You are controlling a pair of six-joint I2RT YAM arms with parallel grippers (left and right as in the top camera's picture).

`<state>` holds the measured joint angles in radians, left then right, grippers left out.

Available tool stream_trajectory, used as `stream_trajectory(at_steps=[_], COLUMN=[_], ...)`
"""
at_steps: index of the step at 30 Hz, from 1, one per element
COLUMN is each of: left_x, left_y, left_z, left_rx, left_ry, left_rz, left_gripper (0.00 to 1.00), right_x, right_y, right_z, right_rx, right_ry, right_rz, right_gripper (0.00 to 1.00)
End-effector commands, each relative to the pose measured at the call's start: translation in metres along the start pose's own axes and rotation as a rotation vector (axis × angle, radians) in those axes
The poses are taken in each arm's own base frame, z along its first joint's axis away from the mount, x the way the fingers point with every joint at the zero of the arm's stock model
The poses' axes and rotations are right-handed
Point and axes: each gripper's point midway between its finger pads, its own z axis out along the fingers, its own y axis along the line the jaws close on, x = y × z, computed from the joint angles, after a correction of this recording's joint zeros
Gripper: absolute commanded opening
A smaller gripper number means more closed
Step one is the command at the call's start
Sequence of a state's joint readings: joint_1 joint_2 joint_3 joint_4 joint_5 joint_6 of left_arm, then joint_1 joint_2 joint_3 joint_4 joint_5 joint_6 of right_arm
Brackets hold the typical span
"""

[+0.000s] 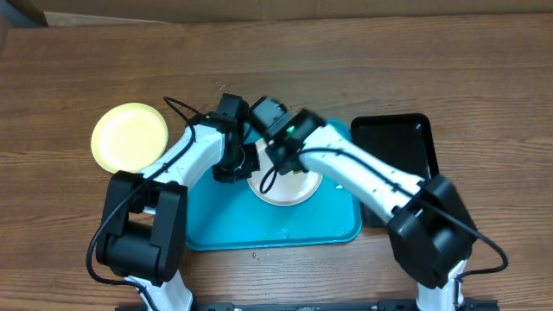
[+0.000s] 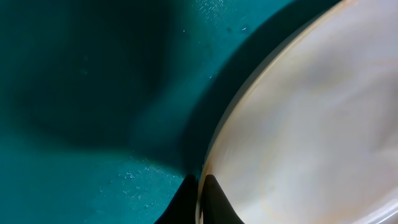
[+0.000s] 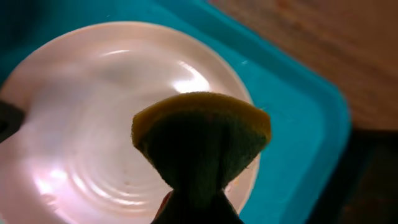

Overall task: Clean dirty plates on tray and stack at the side
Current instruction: 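Move the sponge onto the white plate and scrub it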

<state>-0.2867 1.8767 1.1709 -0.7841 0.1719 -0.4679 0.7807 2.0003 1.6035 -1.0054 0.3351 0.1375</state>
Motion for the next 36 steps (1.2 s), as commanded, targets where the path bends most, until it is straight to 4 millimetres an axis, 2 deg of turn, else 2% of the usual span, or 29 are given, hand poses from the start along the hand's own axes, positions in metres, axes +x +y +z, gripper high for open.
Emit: stream_trajectory(at_steps=[1,15,17,23,26,31,34,36], left_x=[0.003,0.004,0.004,0.004,0.004,0.004,0.004,0.004], left_y=[0.003,0.004,0.004,0.004,0.004,0.004,0.004,0.004], left_z=[0.006,0.006,0.006,0.006,0.006,0.006,0.006,0.006], left_rx=[-0.023,-0.026,-0.027,-0.026,-0.027,-0.027,-0.026,-0.027], left_ry=[0.009,0.014,0.015,0.014,0.015,0.015,0.015,0.015], left_rz=[0.004,0.004,0.004,0.003,0.004,0.004,0.004,0.004], left_gripper=[0.05,0.05,0.05,0.05,0.05,0.06,0.05,0.05], right_x=[-0.018,0.002,0.006,0.013,0.016,0.019,0.02,0.02], right_y=[-0.03,-0.044,-0.04,-0.016,-0.017,-0.017,-0.017,-0.017], right_z=[-0.008,0.048,0.054,0.056,0.056,0.056,0.055,0.056], right_rx=[0.204,0.182,0.147,0.007,0.011,0.014,0.015,0.015], right_ry=[-0.078,0.039,0.047,0.093,0.103,0.116,0.12,0.12], right_rz=[0.024,0.123,0.132,0.137,0.155,0.151,0.15,0.15], right_gripper=[0.04,0.04,0.04,0.04,0.05,0.13,0.13,0.09])
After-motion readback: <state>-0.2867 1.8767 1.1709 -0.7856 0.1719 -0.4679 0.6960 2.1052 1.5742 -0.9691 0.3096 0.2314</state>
